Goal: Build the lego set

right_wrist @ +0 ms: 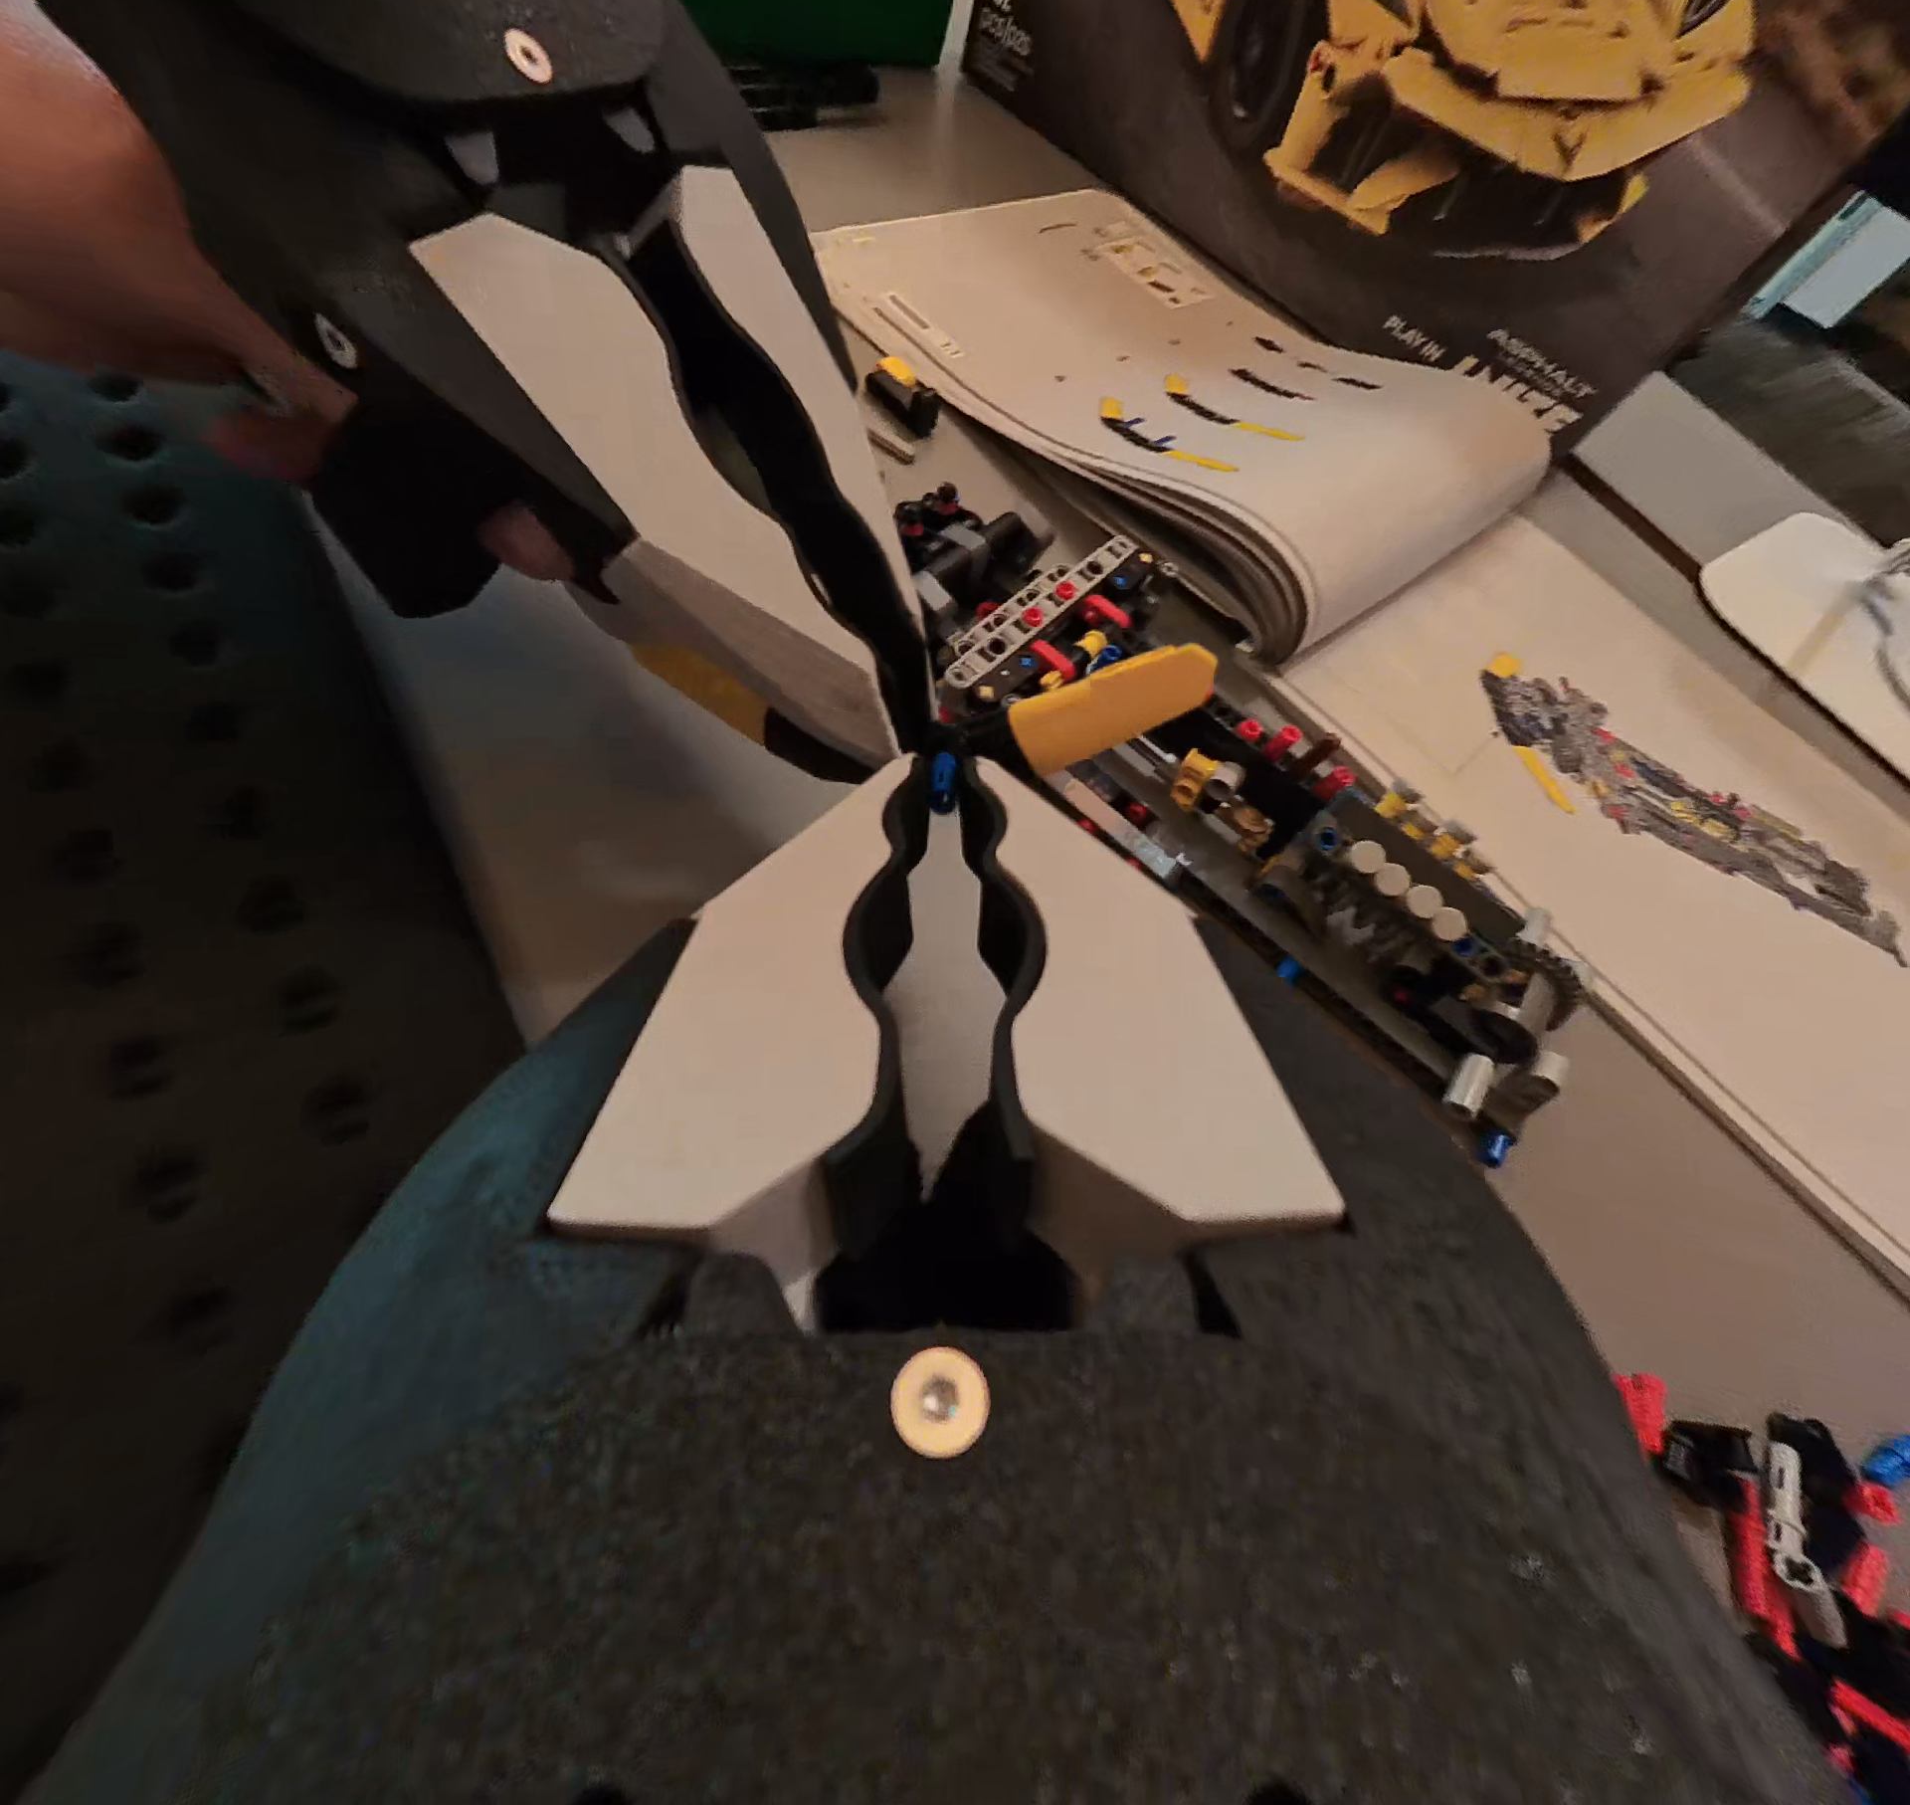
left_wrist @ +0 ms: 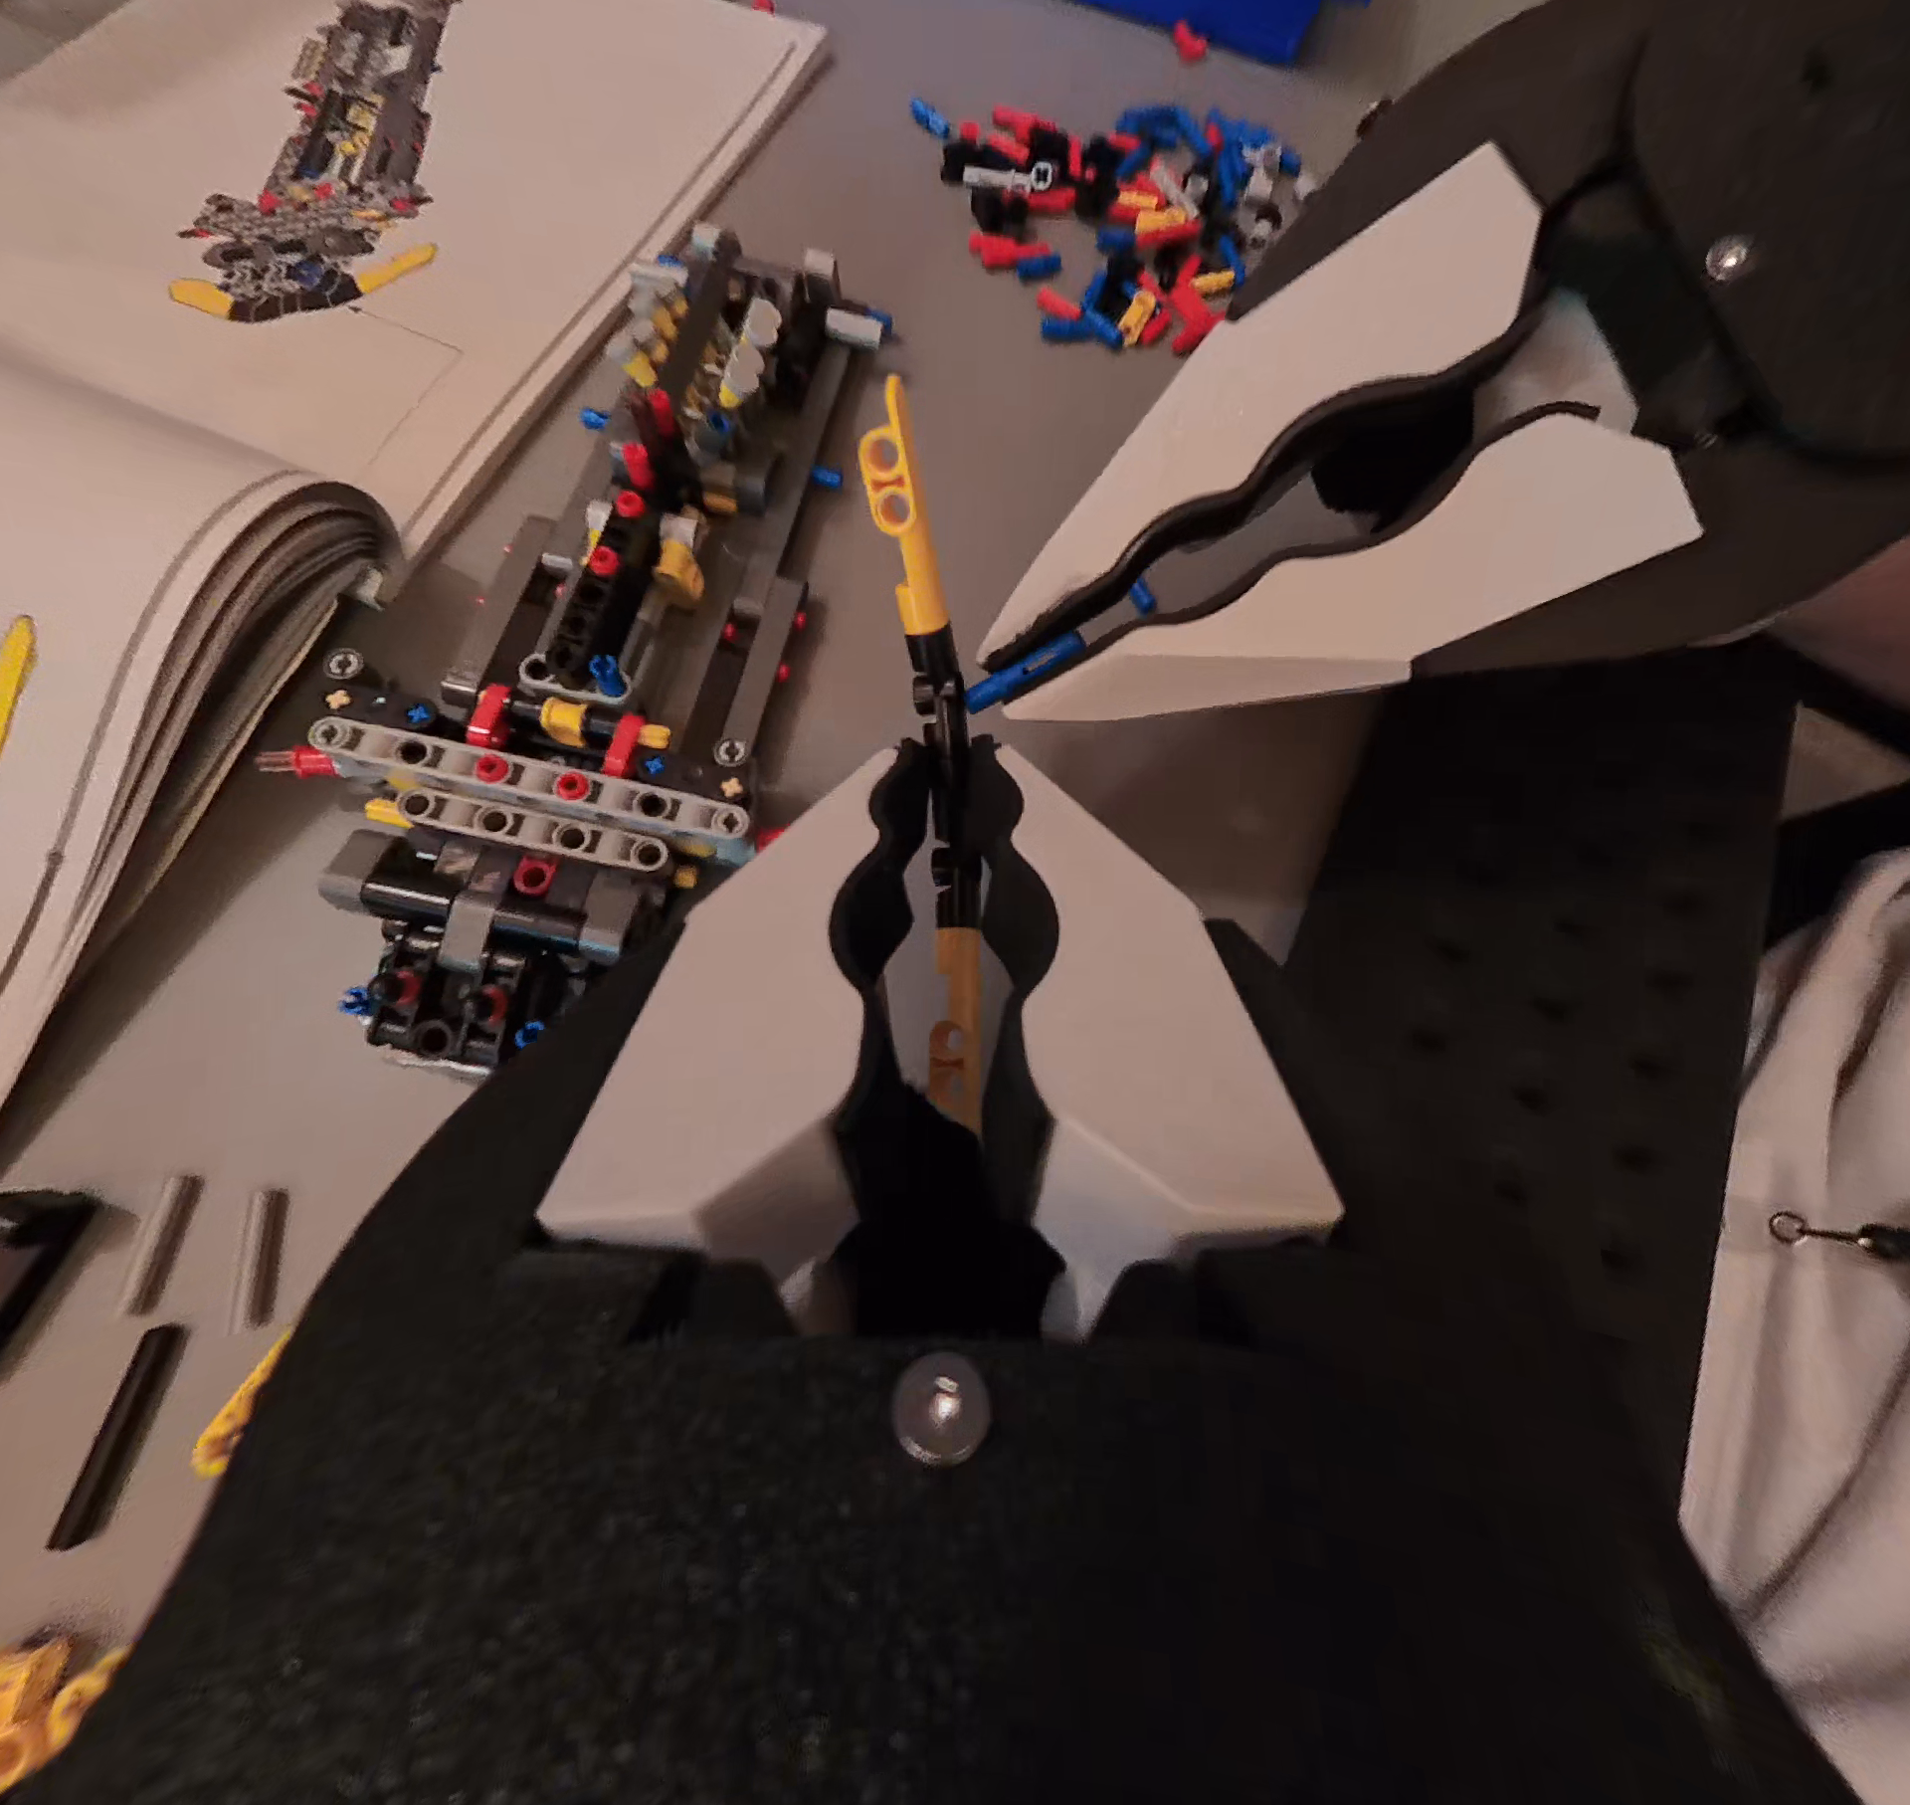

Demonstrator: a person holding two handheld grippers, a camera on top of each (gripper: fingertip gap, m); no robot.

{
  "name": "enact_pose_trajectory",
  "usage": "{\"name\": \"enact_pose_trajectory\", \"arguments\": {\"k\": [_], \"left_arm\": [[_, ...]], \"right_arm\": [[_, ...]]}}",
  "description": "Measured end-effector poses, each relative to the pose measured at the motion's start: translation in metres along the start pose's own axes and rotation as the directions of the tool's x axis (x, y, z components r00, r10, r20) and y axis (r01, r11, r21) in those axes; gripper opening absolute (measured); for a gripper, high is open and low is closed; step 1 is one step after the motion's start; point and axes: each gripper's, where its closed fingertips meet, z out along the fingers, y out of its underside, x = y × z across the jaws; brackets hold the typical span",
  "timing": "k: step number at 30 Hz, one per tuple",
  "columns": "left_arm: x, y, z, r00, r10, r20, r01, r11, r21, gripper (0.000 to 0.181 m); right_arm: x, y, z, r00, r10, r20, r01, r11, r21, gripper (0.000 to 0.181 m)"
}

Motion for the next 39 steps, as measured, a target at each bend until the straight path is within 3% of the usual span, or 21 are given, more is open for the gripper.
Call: {"name": "enact_pose_trajectory", "arguments": {"k": [9,17,29,39], "left_arm": [[0.002,-0.018,0.004,0.993,-0.092,-0.068,0.101,0.984,0.147,0.006],[0.008,-0.021,0.005,0.973,-0.15,-0.173,0.18,0.968,0.174,0.006],[0.011,-0.033,-0.006,0.938,-0.198,-0.284,0.275,0.924,0.266,0.006],[0.007,-0.035,-0.009,0.906,-0.251,-0.34,0.352,0.894,0.276,0.006]], "right_arm": [[0.016,-0.009,-0.008,0.996,0.0,-0.086,0.005,0.998,0.056,0.005],[0.016,-0.015,-0.01,0.99,-0.061,-0.13,0.071,0.995,0.075,0.004],[0.018,-0.026,-0.018,0.997,0.07,-0.017,-0.065,0.976,0.208,0.004],[0.02,-0.027,-0.016,0.985,-0.12,-0.127,0.146,0.964,0.22,0.004]]}}
